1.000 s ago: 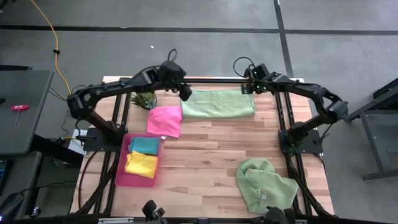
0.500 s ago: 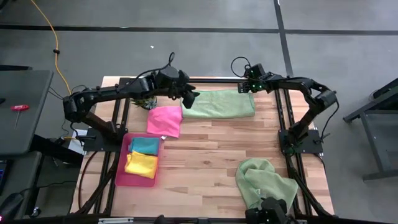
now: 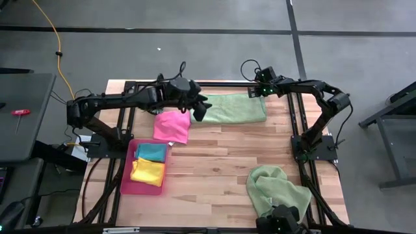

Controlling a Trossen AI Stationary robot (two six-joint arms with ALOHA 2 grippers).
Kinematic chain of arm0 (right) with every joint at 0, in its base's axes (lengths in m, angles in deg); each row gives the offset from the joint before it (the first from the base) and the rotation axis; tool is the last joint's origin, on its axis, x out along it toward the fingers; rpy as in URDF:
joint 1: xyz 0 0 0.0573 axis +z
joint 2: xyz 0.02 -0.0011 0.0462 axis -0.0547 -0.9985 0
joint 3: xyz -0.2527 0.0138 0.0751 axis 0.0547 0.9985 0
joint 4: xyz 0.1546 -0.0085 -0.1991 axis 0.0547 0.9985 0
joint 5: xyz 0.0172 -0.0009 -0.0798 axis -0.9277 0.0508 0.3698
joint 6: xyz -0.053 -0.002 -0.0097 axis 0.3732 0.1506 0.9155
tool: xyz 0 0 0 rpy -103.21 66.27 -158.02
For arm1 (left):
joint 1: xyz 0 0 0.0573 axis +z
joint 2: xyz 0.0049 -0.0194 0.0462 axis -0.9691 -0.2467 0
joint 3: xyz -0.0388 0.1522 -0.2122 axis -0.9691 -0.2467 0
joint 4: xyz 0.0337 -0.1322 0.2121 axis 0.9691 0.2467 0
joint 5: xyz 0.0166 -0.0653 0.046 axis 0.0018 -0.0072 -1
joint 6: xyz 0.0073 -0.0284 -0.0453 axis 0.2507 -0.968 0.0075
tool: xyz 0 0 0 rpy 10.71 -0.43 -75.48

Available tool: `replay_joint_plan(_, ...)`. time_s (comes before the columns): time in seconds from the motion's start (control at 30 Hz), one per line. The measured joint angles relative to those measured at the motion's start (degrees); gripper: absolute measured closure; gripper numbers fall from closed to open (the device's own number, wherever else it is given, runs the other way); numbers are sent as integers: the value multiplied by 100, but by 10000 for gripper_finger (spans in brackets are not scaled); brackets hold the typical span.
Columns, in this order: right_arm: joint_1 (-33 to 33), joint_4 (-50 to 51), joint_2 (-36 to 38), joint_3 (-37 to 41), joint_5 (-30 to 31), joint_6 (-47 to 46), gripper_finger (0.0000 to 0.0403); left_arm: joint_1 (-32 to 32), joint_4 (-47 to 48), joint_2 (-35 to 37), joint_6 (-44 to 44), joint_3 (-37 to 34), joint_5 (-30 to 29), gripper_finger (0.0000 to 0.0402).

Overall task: Fold microfiber towels
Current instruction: Fold the top green microfiber towel

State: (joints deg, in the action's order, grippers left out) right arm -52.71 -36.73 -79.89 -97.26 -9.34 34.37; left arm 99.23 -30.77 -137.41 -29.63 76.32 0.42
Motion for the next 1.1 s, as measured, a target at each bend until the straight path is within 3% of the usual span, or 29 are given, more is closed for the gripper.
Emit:
replay_joint_plan(0.37, -8, 14, 0, 0, -56, -58, 344, -77, 17, 25, -363, -5, 92, 204)
replay_joint_plan(0.5, -8, 6, 3, 0, -194, -225, 389, -176, 21, 105, -353, -7, 90, 204)
replay_joint_plan(0.6, -6, 83, 104, 0, -275, -267, 395, -206, 33, 185, -316, -7, 85, 204)
replay_joint_plan(1.1, 371, 2352, 2633, -4, -532, -25, 402, -219, 224, 328, -139, -7, -399, 204)
